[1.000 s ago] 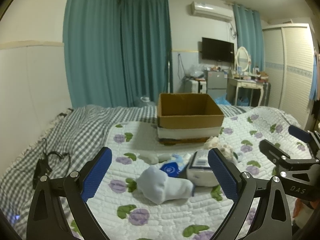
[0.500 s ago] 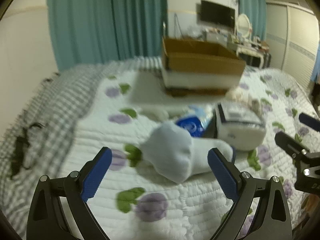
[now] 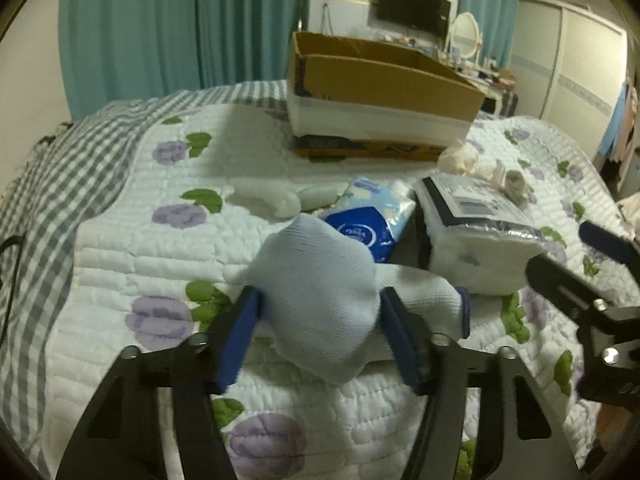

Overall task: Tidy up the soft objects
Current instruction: 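Grasp the white sock with the left tool while the right tool grasps the tissue pack, then carry sock and tissue pack into the box and open both tools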

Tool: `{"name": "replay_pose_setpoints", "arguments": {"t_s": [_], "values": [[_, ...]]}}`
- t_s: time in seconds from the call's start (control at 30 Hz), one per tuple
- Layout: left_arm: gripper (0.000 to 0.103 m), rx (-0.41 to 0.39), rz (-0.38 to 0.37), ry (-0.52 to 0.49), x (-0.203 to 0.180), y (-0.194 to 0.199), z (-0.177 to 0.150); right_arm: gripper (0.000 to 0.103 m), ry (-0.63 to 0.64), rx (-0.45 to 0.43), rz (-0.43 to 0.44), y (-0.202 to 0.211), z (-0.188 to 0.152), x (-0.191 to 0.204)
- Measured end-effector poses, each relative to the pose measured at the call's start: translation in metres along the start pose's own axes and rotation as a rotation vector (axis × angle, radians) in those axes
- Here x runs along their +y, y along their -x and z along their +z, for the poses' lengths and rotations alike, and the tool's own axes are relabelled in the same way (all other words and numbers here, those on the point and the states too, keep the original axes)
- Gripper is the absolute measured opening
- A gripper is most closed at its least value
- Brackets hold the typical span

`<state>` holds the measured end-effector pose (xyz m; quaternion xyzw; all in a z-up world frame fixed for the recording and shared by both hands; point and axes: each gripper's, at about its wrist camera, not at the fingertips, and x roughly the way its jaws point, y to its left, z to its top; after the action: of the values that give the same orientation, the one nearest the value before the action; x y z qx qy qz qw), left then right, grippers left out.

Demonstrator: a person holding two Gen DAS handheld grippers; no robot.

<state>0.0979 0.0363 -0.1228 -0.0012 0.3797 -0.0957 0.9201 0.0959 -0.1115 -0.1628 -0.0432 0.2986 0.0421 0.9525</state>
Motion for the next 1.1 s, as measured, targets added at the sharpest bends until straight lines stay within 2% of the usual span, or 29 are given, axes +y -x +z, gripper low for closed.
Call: {"name": "replay_pose_setpoints", "arguments": {"t_s": [0.1, 0.27, 0.33, 0.43, 0.53, 0.67, 0.73, 0.93, 1.1], "values": [[0.051, -0.029, -0.012, 0.017, 0.008, 0.009, 0.002, 0.103, 0.005, -0.006, -0.015, 0.0, 0.001, 0.011], [0.05, -0.12, 0.017, 0.014, 0.022, 0.035, 0.008, 0.103, -0.008, -0.009, -0.039, -0.004, 0.003, 0.028], [0.05, -0.147, 0.057, 0.012, 0.031, 0.042, 0.009, 0.103, -0.02, 0.004, -0.041, -0.01, 0.005, 0.035], [0.05, -0.15, 0.096, 0.028, 0.042, 0.042, 0.009, 0.103, -0.05, 0.03, -0.045, -0.023, 0.007, 0.047], [0.05, -0.141, 0.064, 0.078, 0.053, 0.04, 0.008, 0.103, -0.067, 0.059, -0.082, -0.039, 0.008, 0.059], [0.05, -0.136, 0.062, 0.081, 0.053, 0.037, 0.007, 0.103, -0.066, 0.066, -0.16, -0.055, 0.01, 0.067], [0.05, -0.131, 0.068, 0.075, 0.05, 0.037, 0.005, 0.098, -0.091, 0.076, -0.173, -0.06, 0.008, 0.062], [0.05, -0.134, 0.073, 0.07, 0.046, 0.043, 0.0, 0.083, -0.156, 0.059, -0.1, -0.053, 0.005, 0.045], [0.05, -0.157, 0.06, 0.085, 0.048, 0.06, -0.004, 0.082, -0.113, 0.061, 0.007, -0.029, 0.001, 0.048]]}}
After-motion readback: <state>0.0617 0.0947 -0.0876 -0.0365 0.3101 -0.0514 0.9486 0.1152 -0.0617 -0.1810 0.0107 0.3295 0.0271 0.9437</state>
